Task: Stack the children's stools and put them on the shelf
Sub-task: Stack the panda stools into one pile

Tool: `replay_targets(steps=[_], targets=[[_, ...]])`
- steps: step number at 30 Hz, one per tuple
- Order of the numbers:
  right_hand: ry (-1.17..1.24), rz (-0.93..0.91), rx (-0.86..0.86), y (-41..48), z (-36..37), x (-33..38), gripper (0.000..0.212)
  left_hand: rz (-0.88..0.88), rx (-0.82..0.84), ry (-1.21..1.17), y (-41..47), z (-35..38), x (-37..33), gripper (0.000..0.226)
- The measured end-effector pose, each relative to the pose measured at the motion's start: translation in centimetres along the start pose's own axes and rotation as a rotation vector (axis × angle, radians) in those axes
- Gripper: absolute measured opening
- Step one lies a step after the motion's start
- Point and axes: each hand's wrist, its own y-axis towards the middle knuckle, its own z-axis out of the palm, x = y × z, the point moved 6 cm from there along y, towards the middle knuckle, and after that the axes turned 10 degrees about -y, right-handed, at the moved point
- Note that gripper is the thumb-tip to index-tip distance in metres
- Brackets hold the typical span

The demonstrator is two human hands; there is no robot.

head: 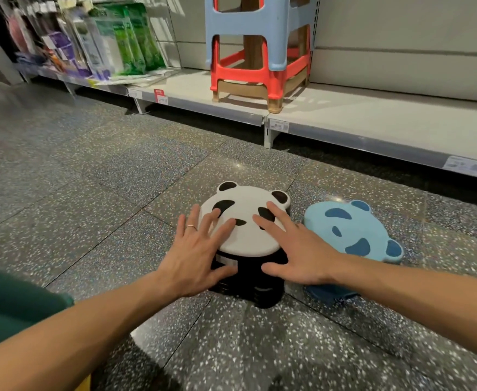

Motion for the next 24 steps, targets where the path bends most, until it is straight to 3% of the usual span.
replay_targets(steps=[4, 9, 12, 15, 20, 24], targets=[[0.105, 0.023, -0.151, -1.4, -0.4, -1.4, 0.081, 0.077, -0.101, -0.067, 0.7, -0.8, -0.9, 0.086], [0.251, 0.336, -0.396, -3.0, -0.3, -5.7, 0.061, 0.207, -0.077, -0.154, 1.9, -2.2, -5.8, 0.066], [-0.017, 0.542, -0.184, -3.5, 0.9, -8.2, 0.081, 0.344, -0.037, -0.102, 3.2, -2.4, -9.7, 0.061], [-0.247, 0.449, 0.095, -5.0, 3.1, -9.8, 0.092, 0.439, -0.018, -0.043, 4.7, -2.4, -12.9, 0.056], [-0.251, 0.381, 0.189, -8.4, 3.9, -10.8, 0.091, 0.511, 0.082, 0.061, 8.8, -0.4, -16.8, 0.055], [-0.221, 0.328, 0.205, -13.6, 2.3, -12.8, 0.091, 0.434, 0.295, 0.074, 12.0, 2.9, -19.0, 0.087]])
